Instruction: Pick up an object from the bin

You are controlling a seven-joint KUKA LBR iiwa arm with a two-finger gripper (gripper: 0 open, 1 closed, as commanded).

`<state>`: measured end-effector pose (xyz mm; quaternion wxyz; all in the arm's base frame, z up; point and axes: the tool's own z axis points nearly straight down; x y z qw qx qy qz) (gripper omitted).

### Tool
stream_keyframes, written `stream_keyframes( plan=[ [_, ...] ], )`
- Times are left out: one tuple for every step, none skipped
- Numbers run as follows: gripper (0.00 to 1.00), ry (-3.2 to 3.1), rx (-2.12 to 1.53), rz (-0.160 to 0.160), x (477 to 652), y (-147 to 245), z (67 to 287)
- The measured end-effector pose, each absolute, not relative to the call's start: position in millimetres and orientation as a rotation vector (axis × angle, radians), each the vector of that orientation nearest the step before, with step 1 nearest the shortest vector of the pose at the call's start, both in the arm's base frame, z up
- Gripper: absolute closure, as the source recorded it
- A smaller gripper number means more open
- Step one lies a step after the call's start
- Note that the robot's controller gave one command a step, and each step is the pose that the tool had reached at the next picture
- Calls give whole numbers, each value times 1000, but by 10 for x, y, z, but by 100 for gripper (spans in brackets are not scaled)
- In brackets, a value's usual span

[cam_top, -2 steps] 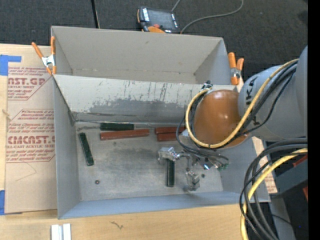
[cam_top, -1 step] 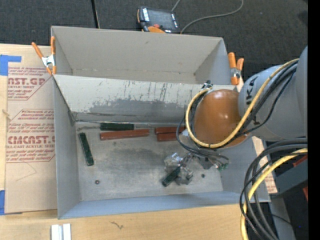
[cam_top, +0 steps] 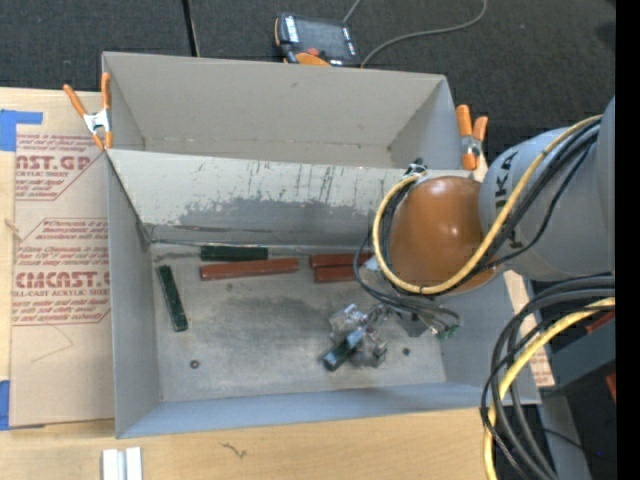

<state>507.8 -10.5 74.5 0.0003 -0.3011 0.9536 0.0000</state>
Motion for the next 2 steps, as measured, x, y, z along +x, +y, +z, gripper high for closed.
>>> stream_keyframes(
  plan=[
    [100, 2990, -943, -2, 5093, -98, 1313],
    [100, 2996, -943, 0, 5094, -94, 1319]
  ],
)
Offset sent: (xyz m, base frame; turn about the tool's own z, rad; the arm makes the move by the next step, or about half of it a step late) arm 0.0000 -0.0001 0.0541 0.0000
